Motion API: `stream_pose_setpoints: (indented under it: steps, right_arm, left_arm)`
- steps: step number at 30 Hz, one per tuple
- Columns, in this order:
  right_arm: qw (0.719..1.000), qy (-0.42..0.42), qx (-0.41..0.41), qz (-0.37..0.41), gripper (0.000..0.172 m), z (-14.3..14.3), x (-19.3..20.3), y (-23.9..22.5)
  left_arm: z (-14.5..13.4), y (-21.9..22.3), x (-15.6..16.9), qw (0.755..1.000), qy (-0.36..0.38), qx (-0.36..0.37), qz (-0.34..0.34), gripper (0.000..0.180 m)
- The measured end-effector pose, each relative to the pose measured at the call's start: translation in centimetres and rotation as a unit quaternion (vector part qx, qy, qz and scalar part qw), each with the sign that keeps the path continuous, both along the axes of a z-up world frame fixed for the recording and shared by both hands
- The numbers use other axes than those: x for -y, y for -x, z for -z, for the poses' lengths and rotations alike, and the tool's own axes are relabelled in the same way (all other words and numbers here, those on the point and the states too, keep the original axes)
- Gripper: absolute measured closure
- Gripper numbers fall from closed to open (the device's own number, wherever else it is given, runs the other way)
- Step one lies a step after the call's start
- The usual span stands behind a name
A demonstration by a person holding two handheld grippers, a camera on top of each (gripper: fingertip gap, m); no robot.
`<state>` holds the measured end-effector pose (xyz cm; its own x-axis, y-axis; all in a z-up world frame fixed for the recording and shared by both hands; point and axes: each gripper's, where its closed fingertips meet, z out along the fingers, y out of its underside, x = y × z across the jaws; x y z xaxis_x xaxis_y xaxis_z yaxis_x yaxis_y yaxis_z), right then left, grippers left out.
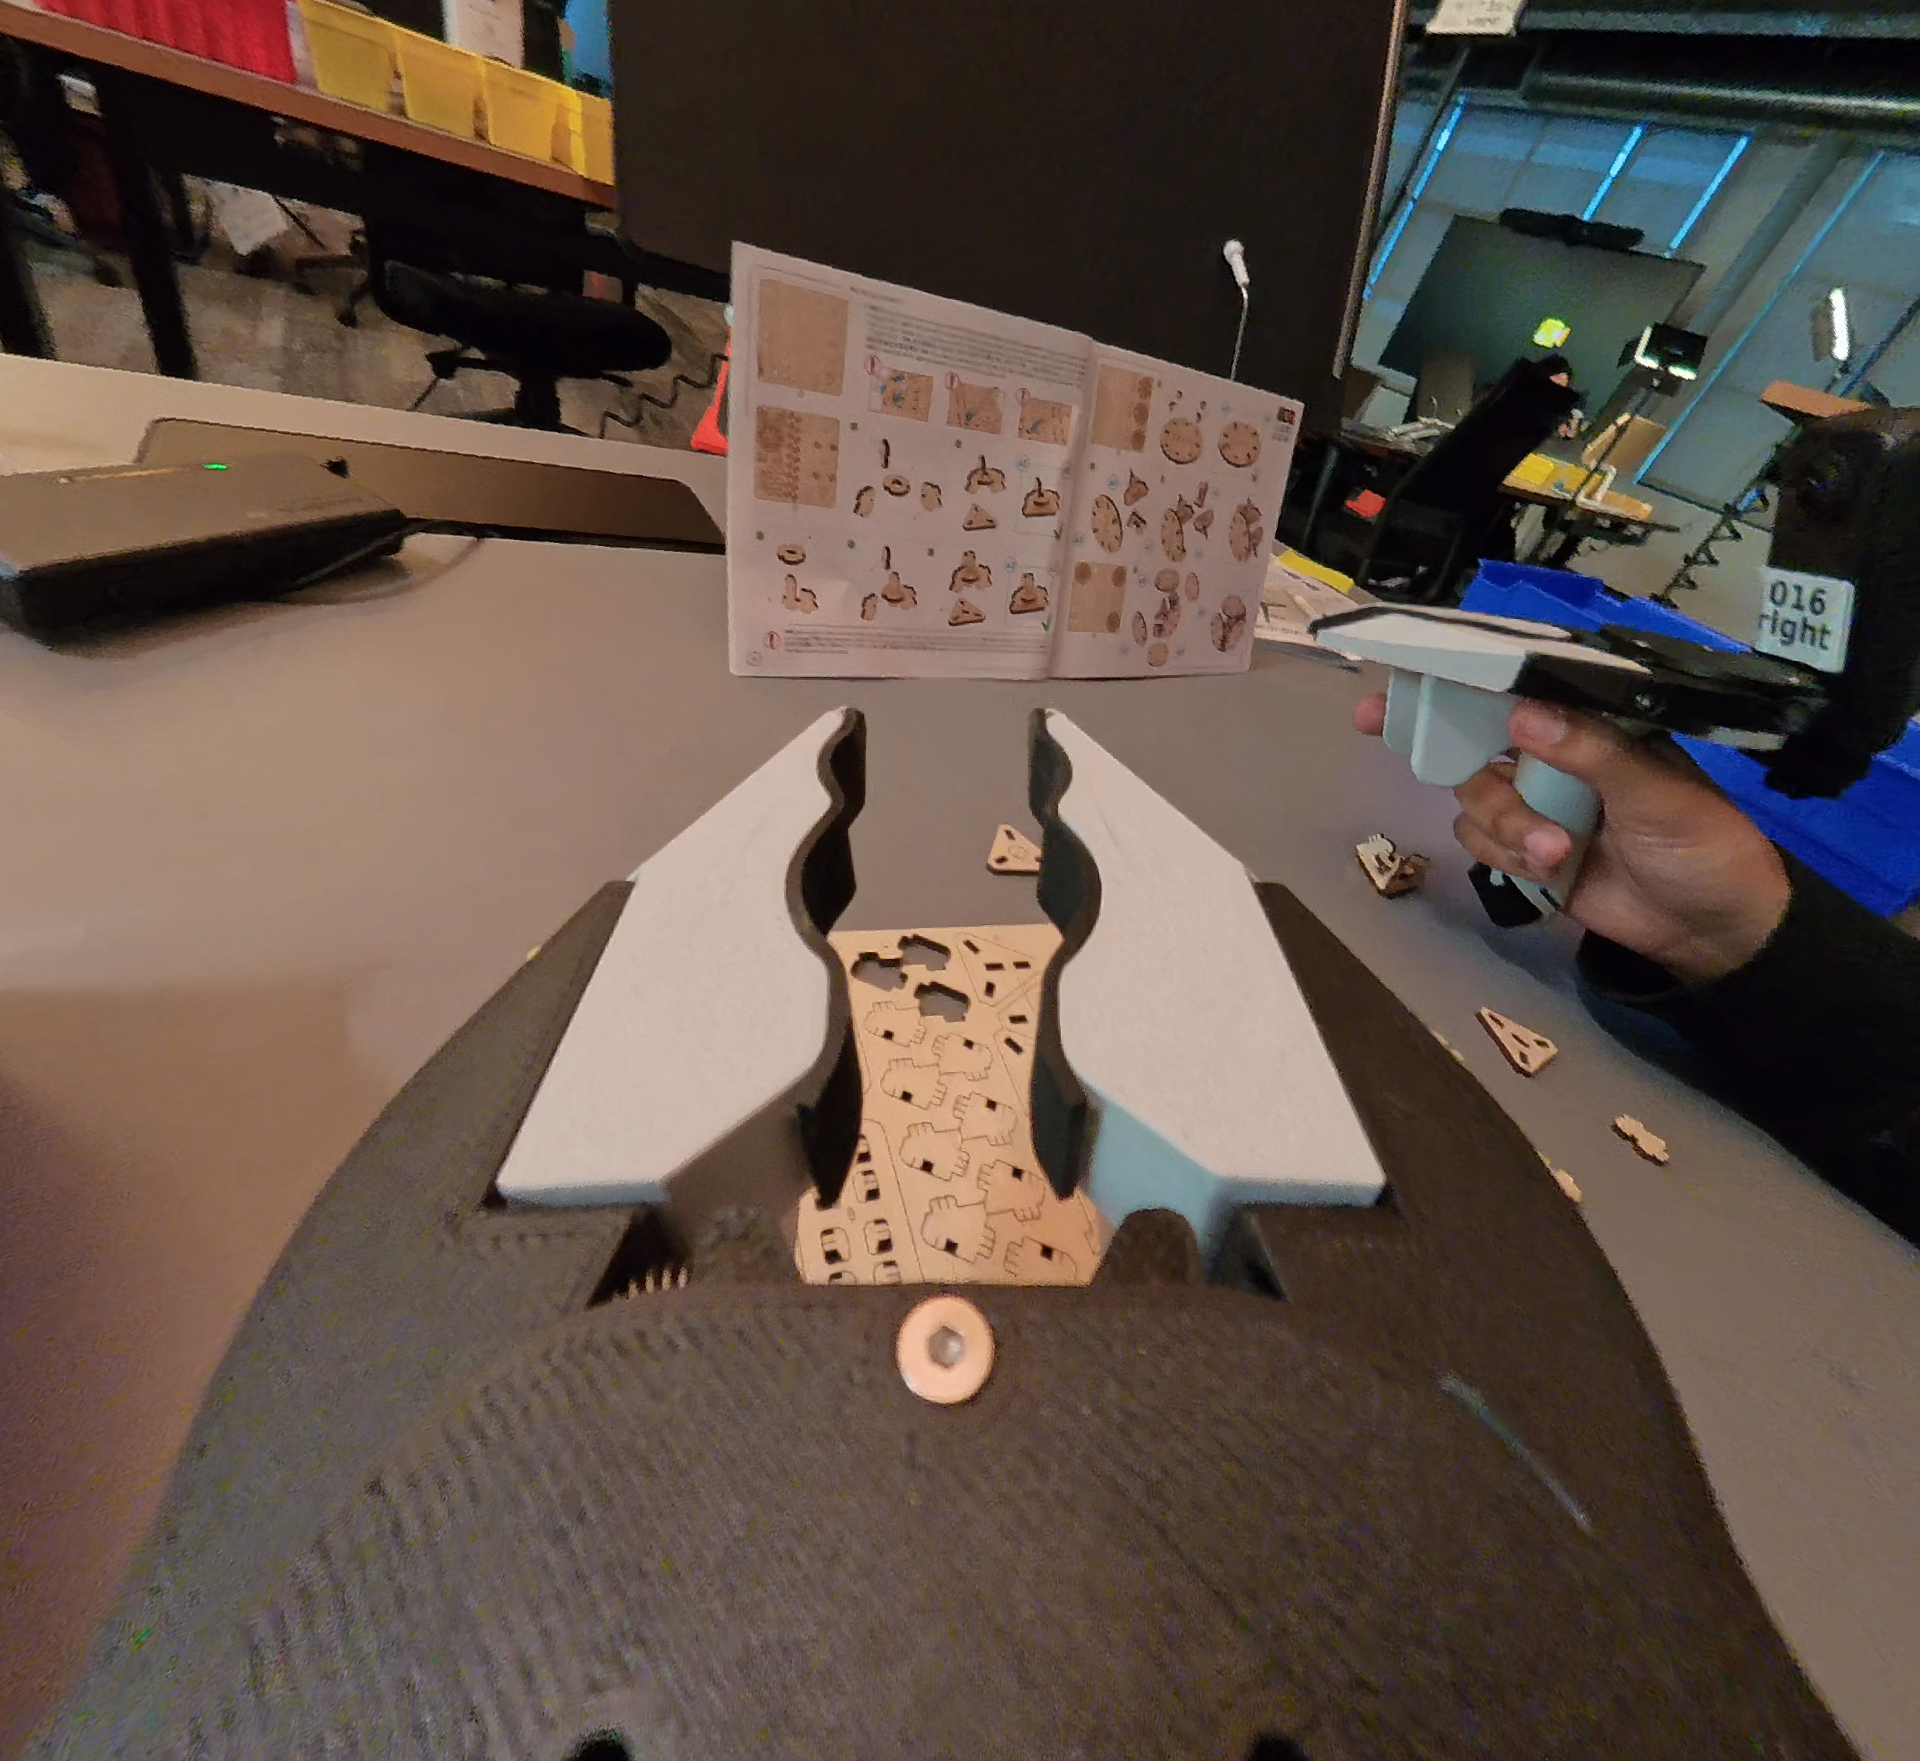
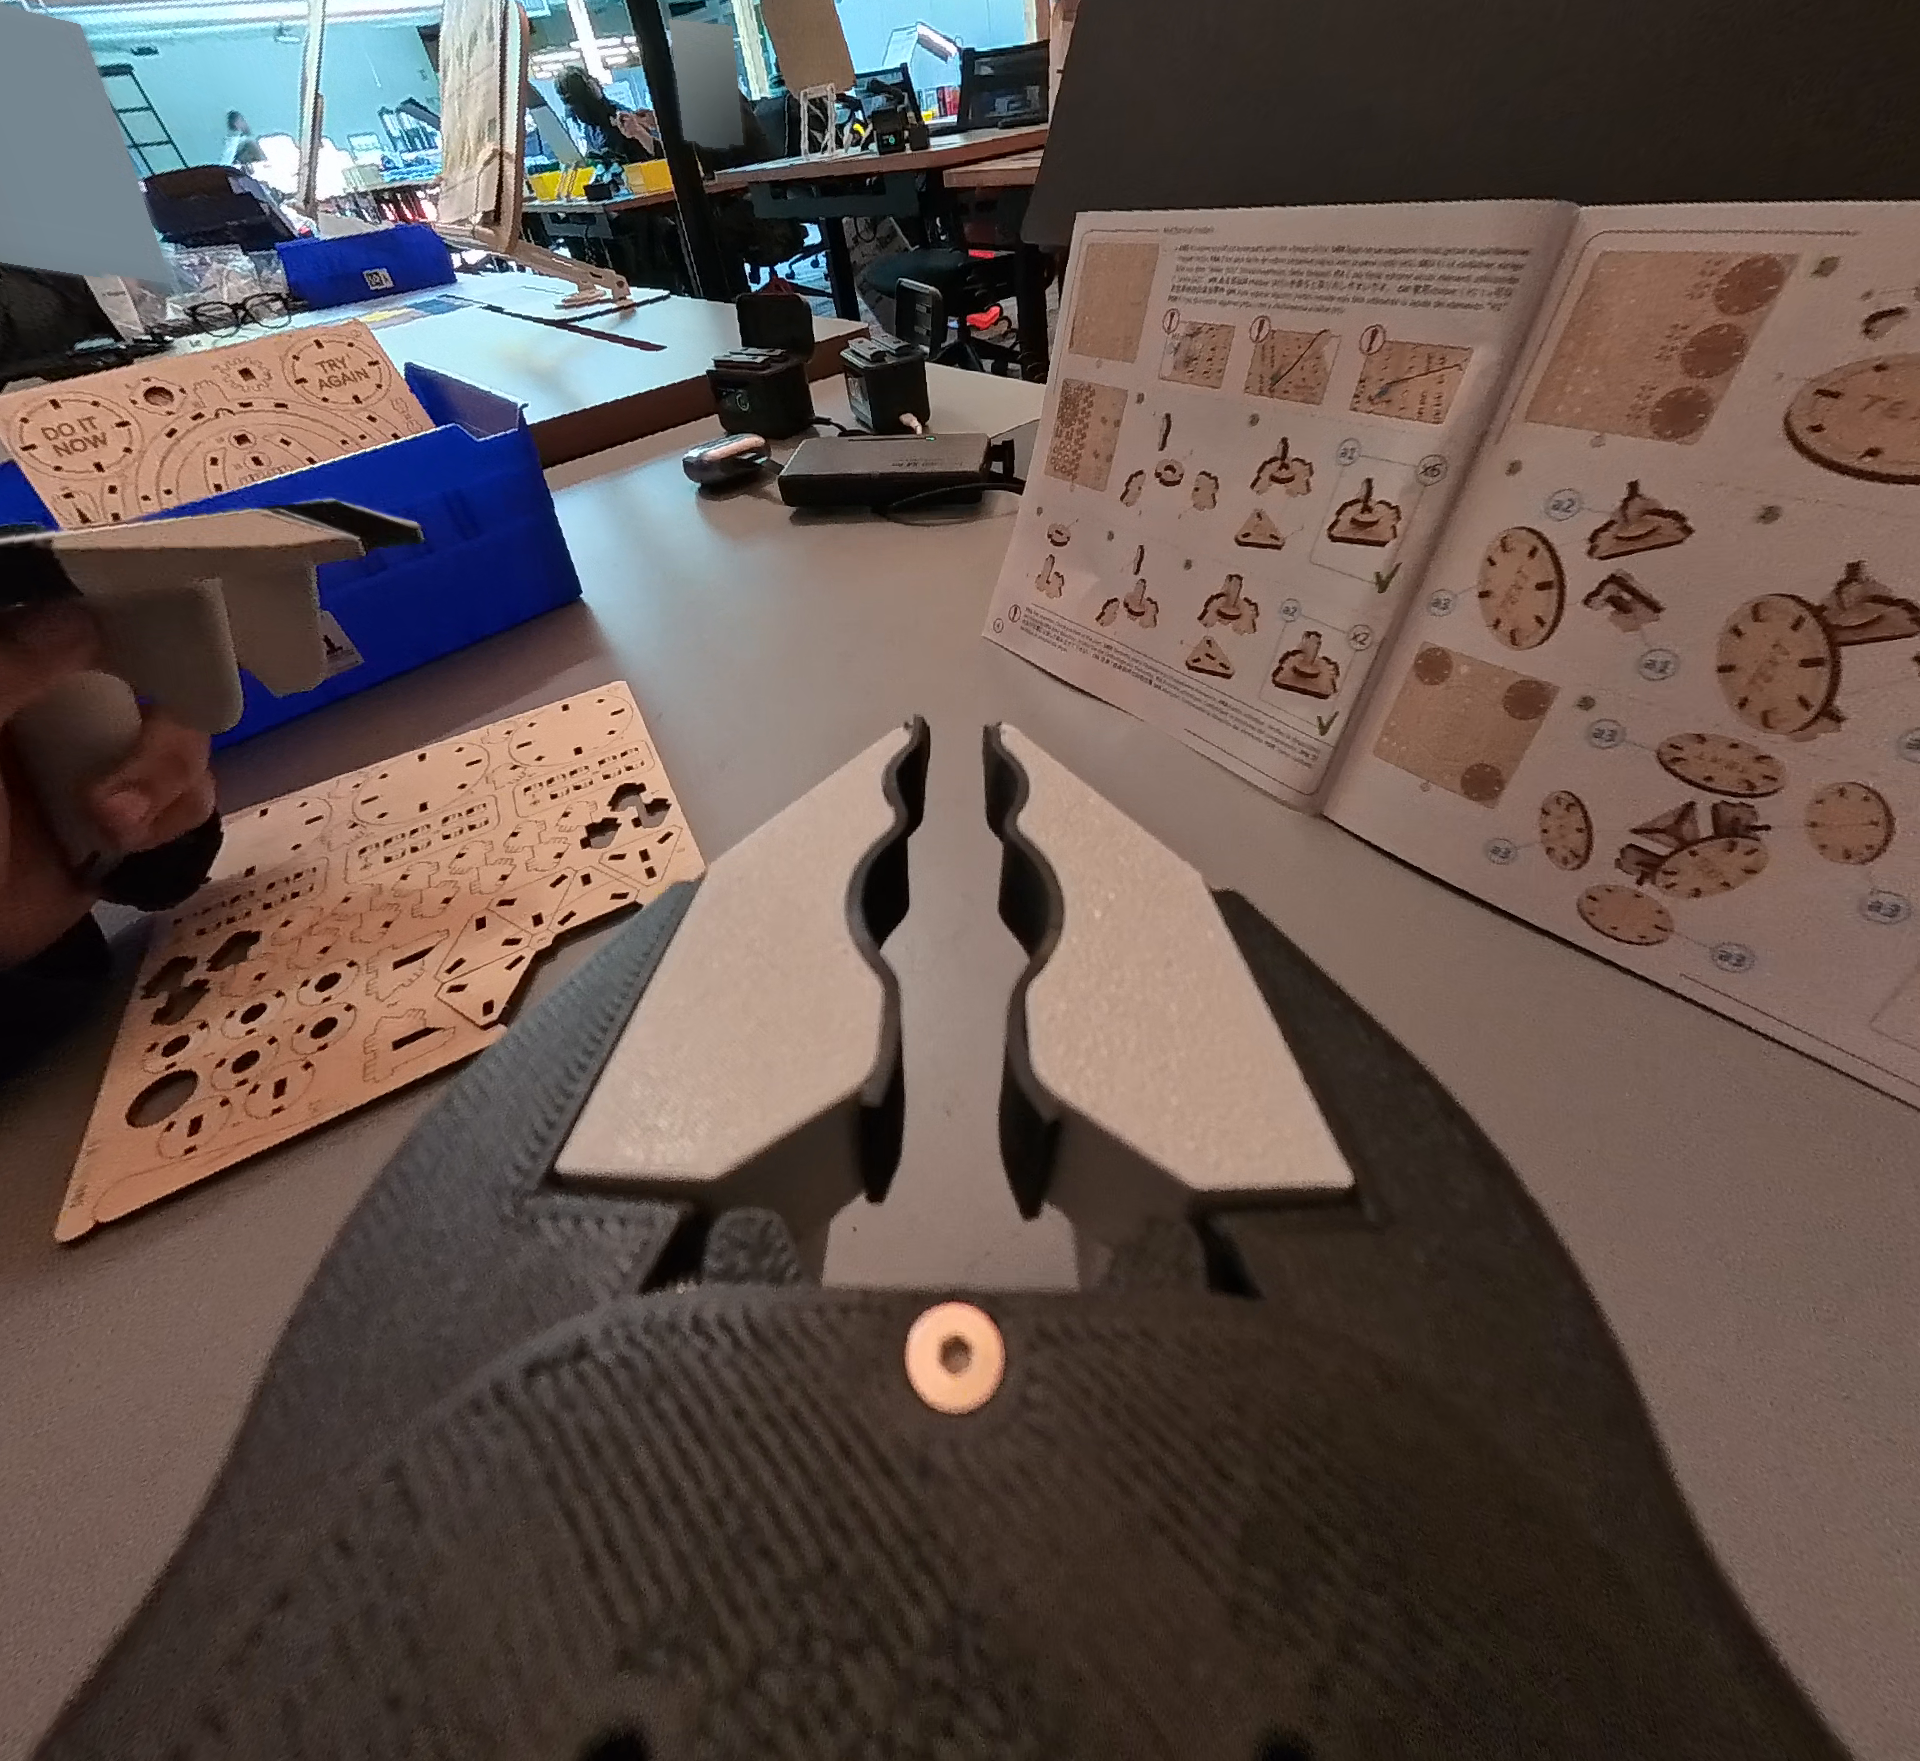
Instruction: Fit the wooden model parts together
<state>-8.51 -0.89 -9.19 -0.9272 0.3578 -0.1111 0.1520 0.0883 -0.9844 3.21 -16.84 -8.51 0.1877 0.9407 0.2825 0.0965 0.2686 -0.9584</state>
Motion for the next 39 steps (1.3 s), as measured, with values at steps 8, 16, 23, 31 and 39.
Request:
stream_pose_setpoints:
  steps: [8, 16, 23, 31, 39]
  right_arm:
    - [1.0, 0.01, -0.005, 0.003, 0.163, -0.6, -0.2, 0.0]
    - [1.0, 0.008, -0.006, 0.007, 0.163, -0.6, -0.4, 0.3]
    - [1.0, 0.008, -0.01, 0.009, 0.163, -0.7, -0.4, 0.3]
    - [1.0, 0.007, -0.015, 0.011, 0.163, -0.9, -0.5, 0.3]
    - [1.0, -0.003, -0.021, 0.01, 0.163, -0.6, -0.3, 0.2]
  left_arm:
    - [0.5, -0.2, -5.5, 0.989, 0.05, 0.009, 0.141, 0.141]
    - [7.3, -1.0, -10.0, 0.931, 0.203, 0.176, 0.247, 0.176]
    - [11.3, -1.8, -10.3, 0.886, 0.268, 0.277, 0.258, 0.18]
    - [8.9, -0.8, -8.8, 0.919, 0.25, 0.224, 0.207, 0.18]
    - [6.3, -0.8, -4.4, 0.951, 0.194, 0.208, 0.12, 0.18]
